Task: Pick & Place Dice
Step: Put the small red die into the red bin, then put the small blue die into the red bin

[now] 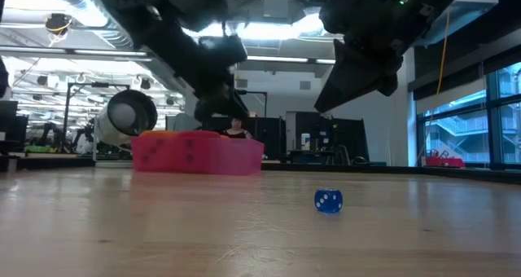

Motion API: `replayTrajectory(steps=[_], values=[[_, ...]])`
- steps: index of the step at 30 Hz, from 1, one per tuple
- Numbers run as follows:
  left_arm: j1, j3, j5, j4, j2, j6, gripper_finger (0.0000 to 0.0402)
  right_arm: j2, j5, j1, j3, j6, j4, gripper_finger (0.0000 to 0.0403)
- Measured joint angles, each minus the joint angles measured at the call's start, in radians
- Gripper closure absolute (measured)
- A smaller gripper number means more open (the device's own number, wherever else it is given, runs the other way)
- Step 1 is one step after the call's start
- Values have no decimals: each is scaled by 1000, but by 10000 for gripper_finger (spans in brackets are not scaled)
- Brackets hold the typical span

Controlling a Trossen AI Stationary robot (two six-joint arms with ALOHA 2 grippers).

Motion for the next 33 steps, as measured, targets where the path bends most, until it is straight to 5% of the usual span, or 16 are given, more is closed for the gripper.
replayTrajectory(steps=[12, 33], values=[[244, 0, 199, 27, 91, -175, 345, 0, 3, 0, 0, 0, 0, 387], [260, 1, 192, 29, 113, -175, 279, 0, 3, 0, 0, -20, -1, 387]])
